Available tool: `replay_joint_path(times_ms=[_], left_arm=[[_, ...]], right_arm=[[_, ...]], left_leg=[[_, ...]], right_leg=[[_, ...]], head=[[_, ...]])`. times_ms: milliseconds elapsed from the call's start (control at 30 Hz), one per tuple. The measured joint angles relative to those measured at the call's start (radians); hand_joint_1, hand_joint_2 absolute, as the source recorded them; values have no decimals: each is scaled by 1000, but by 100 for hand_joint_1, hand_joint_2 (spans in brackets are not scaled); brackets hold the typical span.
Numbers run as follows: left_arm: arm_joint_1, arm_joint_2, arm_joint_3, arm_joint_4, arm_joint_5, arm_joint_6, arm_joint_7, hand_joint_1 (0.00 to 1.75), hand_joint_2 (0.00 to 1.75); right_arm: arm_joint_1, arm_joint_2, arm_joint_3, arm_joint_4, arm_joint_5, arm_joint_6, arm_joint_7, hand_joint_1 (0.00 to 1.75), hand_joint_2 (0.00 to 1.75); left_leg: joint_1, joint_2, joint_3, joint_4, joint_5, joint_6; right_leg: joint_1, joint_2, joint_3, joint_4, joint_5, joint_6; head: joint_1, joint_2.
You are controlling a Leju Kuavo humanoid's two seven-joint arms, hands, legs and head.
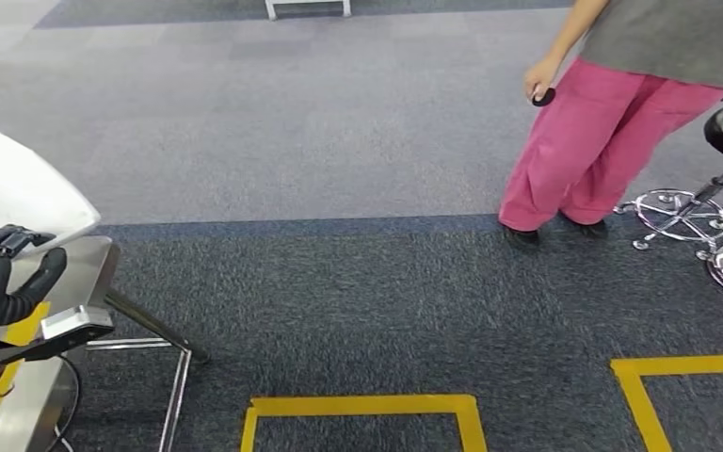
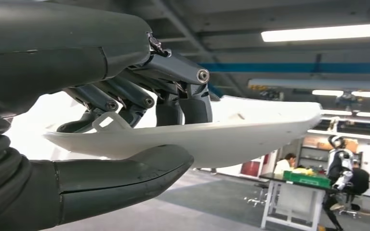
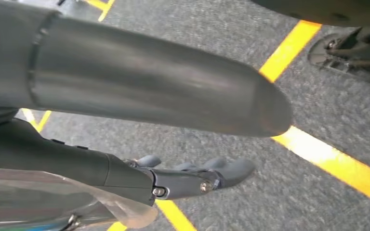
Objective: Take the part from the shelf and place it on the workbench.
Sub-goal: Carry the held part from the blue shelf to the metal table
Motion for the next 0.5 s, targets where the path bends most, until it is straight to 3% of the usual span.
replay_joint_path(times_ms=[100,133,233,267,300,333,400,467,500], left_arm=[[-1,3,2,-4,3,0,1,175,175],[-1,2,2,-6,10,-1,1,175,175],[1,-5,3,-8,76,-18,-7,175,175],[2,-11,3,-9,110,-28,-10,175,175],[4,-18,3,-9,142,-39,-13,175,175],[5,-24,3,-10,166,-48,-14,175,175],[7,-33,3,-11,189,-57,-14,175,175],[6,-38,5,-13,202,-64,-15,175,175],[6,-40,7,-14,209,-69,-15,175,175]], right_arm=[[-1,-4,-4,2,0,0,0,0,0],[-3,-4,-5,2,1,0,0,0,0],[-7,-4,-11,2,7,0,2,0,0],[-6,-4,-14,2,8,0,4,0,0],[-2,-5,-17,2,9,-1,7,0,0],[2,-5,-20,2,10,-2,9,0,0],[7,-5,-22,2,12,-3,10,0,0],[9,-5,-24,2,13,-5,11,0,0],[10,-5,-25,2,13,-7,13,0,0]], left_leg=[[8,-2,39,-34,-2,3],[13,-2,52,-38,-4,4],[18,-2,65,-41,-17,6],[19,-4,68,-41,-23,4],[21,-6,73,-40,-30,1],[23,-8,81,-39,-38,-2],[27,-10,100,-37,-53,-12],[27,-11,106,-34,-64,-22],[26,-11,106,-32,-68,-27]], right_leg=[[3,-2,19,14,-7,13],[3,0,4,44,-16,17],[-6,2,-122,214,-80,32],[-9,2,-161,248,-95,37],[-12,2,-185,250,-87,42],[-14,2,-192,219,-51,46],[-17,3,-180,111,52,51],[-16,5,-165,38,99,39],[-15,6,-161,28,101,29]], head=[[-4,0],[-2,0],[3,0],[4,0],[4,0],[4,0],[4,0],[4,0],[4,0]])
